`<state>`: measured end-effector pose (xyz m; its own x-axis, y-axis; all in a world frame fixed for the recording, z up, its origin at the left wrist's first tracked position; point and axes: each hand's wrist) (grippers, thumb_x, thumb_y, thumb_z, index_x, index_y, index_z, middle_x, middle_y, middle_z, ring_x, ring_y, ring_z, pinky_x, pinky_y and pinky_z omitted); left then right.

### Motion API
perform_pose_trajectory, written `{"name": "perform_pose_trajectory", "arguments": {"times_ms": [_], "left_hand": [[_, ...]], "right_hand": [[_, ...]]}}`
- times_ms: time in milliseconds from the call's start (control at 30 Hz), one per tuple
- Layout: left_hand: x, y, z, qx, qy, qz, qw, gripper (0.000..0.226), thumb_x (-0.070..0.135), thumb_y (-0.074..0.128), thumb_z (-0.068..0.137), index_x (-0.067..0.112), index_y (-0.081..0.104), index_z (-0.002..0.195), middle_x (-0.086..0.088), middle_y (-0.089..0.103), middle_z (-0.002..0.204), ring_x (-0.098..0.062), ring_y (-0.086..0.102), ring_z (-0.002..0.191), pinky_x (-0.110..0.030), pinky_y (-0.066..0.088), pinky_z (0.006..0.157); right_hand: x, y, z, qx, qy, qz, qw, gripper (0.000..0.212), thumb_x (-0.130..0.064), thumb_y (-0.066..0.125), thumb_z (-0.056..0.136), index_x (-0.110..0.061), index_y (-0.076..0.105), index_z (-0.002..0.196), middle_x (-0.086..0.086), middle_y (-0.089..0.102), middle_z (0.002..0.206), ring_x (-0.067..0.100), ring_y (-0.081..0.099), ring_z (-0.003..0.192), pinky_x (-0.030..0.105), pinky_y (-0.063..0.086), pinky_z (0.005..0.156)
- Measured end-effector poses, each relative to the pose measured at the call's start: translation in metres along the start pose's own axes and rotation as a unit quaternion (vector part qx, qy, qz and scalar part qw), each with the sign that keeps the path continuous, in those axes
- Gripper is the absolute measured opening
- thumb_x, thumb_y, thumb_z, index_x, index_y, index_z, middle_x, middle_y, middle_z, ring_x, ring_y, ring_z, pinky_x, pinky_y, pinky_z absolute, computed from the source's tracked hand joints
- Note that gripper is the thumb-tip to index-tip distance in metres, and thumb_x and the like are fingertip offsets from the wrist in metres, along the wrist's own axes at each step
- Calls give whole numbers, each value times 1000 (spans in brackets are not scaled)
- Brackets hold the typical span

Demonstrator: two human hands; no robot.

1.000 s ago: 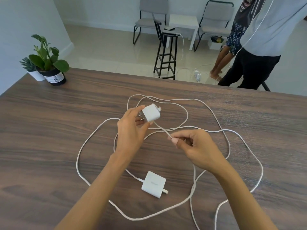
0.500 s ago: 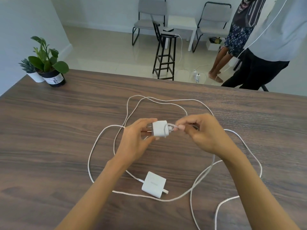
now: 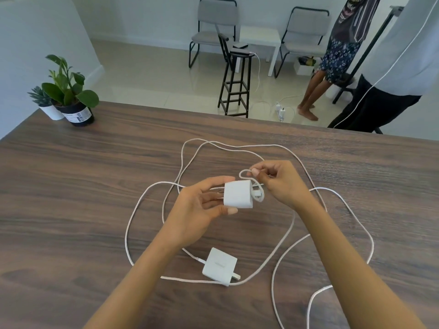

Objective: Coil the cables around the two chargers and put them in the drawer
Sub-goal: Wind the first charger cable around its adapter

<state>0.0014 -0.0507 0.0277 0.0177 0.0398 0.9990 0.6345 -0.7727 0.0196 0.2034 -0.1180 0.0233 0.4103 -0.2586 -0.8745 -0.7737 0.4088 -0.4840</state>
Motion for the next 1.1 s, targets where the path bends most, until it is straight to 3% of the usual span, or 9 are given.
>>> {"name": "perform_pose_trajectory", "arguments": {"times_ms": [100,167,267,500,633,800,900,1000,1100], "left_hand": [[2,-1,2,27,13,-20,999,53,0,77,66,22,63,112,2,69,112,-17,68,98,-26,55,82],[3,0,6,60,23,-24,998,55,10,77,61,19,62,114,3,70,108,-17,68,97,-26,55,83],[6,-3,11,94,28,-21,995,56,8,78,62,17,62,115,7,70,106,-13,69,92,-22,54,79],[3,-14,12,116,22,11,993,53,-4,76,69,20,62,115,17,71,99,-9,69,92,-17,53,75],[1,-23,14,132,14,58,989,54,-1,77,70,16,61,119,14,69,102,-7,69,90,-14,52,78],[-5,-48,15,141,-7,177,974,51,4,79,71,29,62,112,10,69,100,-7,69,88,-18,53,85],[-9,-59,15,137,-30,210,968,51,3,79,70,27,62,113,0,71,97,-12,70,90,-22,53,86],[-13,-59,14,137,-41,215,966,52,5,80,71,25,62,115,-2,72,97,-11,69,91,-23,53,87],[-12,-49,14,122,-48,197,972,51,4,79,71,27,63,113,1,71,101,-7,68,91,-15,52,84]], "right_hand": [[8,13,-9,-41,26,16,999,18,-9,62,86,-20,74,78,10,69,70,10,51,64,33,43,63],[12,24,-20,-59,43,4,997,24,-17,59,89,-25,72,71,9,68,65,6,49,57,29,42,61],[17,36,-31,-62,53,-13,997,20,-26,55,92,-27,71,80,-1,64,57,5,52,56,23,41,61],[47,15,-32,92,132,-65,985,21,-20,49,88,-25,60,71,3,63,57,19,58,58,32,48,64],[53,2,-34,157,133,-84,975,19,-18,53,88,-22,62,72,3,65,60,14,50,52,26,39,56],[66,-21,-35,245,157,-173,941,15,-24,58,89,-24,61,74,-8,56,56,27,58,67,31,42,64],[73,-30,-41,275,177,-190,926,13,-24,59,87,-27,62,75,-6,61,67,32,61,79,34,45,69],[75,-31,-48,251,205,-200,925,11,-25,64,84,-29,62,74,-3,66,76,30,63,89,34,45,74],[72,-28,-52,131,178,-183,958,12,-17,67,82,-29,69,80,-3,71,84,18,64,95,23,42,78]]}}
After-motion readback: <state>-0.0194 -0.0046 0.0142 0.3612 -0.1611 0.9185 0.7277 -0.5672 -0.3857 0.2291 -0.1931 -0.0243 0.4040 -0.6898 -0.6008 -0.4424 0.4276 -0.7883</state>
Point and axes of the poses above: each hand's wrist, its own z-axis towards the middle knuckle, its own y-axis out of the palm, x = y × z
